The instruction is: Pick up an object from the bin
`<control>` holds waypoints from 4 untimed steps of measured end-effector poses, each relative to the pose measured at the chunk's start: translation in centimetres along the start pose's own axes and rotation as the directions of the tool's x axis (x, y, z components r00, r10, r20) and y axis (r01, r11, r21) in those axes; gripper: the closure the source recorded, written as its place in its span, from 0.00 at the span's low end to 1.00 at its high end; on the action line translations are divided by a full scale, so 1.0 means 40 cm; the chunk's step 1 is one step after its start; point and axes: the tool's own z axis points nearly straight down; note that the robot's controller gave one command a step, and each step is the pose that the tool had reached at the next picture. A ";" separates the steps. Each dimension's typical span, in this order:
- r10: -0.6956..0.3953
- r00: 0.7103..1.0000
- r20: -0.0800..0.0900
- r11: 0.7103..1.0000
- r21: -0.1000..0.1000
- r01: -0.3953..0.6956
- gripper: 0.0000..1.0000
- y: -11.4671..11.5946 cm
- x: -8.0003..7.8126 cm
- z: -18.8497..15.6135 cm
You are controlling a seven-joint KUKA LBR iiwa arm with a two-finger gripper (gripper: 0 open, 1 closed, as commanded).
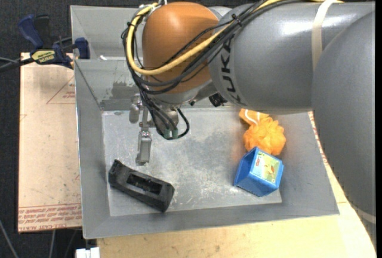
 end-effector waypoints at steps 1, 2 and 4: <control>0.004 1.000 0.007 1.000 -0.002 -0.004 0.00 -0.003 -0.004 -0.013; 0.089 0.996 0.005 0.996 -0.003 -0.089 0.00 -0.054 0.099 0.086; 0.180 0.984 0.005 0.984 -0.003 -0.179 0.00 -0.028 0.198 0.166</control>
Offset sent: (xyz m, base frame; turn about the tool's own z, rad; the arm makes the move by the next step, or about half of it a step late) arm -0.0672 -0.0352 -0.0600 0.1450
